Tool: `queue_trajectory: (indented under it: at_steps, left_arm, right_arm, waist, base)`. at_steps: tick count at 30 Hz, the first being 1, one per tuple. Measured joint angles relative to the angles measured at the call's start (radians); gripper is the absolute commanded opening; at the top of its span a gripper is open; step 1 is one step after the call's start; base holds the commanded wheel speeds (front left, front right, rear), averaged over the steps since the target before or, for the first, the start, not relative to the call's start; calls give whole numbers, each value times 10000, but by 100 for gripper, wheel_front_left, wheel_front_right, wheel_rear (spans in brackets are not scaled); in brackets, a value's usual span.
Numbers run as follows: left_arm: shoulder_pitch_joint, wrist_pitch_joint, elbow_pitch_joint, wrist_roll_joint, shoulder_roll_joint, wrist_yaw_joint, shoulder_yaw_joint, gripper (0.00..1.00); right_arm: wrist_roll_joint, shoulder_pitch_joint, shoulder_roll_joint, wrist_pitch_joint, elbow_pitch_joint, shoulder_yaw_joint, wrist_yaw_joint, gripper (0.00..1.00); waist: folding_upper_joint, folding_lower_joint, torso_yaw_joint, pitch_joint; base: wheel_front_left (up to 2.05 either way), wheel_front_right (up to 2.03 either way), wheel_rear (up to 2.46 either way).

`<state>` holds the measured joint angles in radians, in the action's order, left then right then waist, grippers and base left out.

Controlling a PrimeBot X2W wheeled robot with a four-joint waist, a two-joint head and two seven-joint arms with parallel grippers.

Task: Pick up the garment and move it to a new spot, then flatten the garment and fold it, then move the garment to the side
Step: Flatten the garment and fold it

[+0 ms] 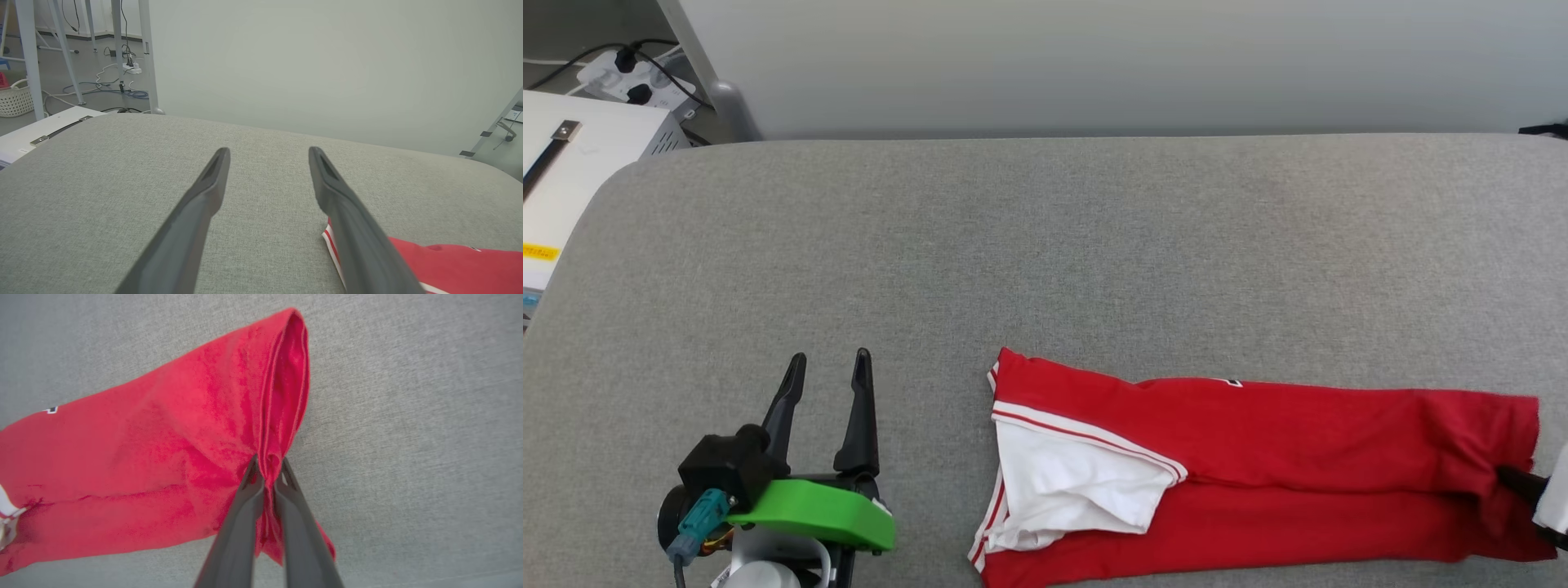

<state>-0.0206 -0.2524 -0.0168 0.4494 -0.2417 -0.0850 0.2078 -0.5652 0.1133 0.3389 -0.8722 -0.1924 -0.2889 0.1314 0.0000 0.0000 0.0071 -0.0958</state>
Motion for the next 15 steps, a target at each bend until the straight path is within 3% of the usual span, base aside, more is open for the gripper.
queue_trajectory:
  at_steps: [8, 11, 15]
  left_arm:
    - [105, 201, -17, 0, -10, -79, 151, 100]
    - [130, 259, 2, 0, -15, -82, 196, 100]
    - [137, 351, 67, 0, -21, -88, 259, 100]
  right_arm:
    - [-3593, 250, -2389, -2569, 767, -917, -2, 0]
    - [-4780, 311, -2786, -3168, 821, -1101, -2, 0]
    - [-5986, 325, -2821, -3327, 627, -765, -2, 0]
  waist:
    - [0, 0, 40, 348]
    - [0, 0, 153, 401]
    - [0, 0, 349, 379]
  base:
    - [0, 0, 0]
    - [0, 0, 0]
    - [0, 0, 0]
